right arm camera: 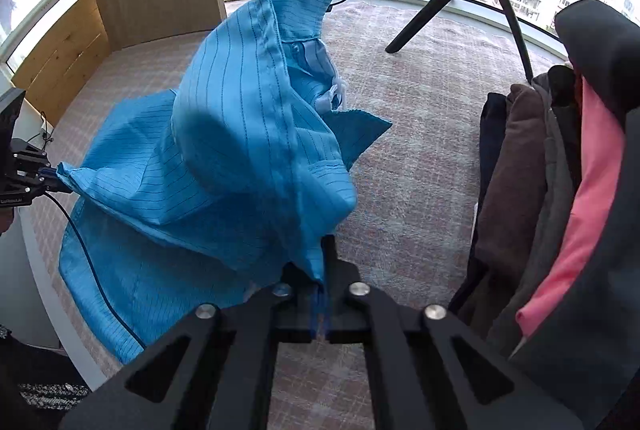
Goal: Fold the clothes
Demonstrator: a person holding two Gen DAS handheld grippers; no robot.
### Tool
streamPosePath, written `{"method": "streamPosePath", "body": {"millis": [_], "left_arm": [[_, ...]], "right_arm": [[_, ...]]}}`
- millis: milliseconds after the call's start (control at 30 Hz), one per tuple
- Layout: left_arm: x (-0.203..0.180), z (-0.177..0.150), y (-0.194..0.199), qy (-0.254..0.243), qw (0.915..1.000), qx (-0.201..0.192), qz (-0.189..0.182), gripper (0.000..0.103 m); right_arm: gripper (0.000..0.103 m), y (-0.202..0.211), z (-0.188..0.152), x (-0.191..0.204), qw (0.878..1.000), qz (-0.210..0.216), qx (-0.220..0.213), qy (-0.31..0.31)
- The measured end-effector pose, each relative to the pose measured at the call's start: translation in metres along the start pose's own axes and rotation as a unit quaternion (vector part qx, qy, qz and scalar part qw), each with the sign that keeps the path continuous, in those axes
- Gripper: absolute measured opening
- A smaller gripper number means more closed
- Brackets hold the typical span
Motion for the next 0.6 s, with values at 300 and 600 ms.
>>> {"method": "streamPosePath", "body": {"millis": [300, 600], "left_arm": [[-0.002, 0.004, 0.051, -0.022, 0.9987, -0.040, 0.025, 0.000], [-0.018, -0.047, 0.023, -0.068, 0.9963, -0.010, 0.052, 0.007]], "right_arm": [[0.001, 0.131, 0.009, 0.042, 0.998, 0.046, -0.040, 0.000], [0.001, 0.111, -0.052, 0.067, 0.997, 0.064, 0.006, -0.032]]}}
Point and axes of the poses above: each gripper's, at about its wrist camera, not at the fingertips, and y roughly against the way its jaws point, x to its left, z to its top, the point moved 9 cm from there along -y, roughly the way its jaws point, and after that the axes turned 7 degrees about -z, right-handed, at the moved point
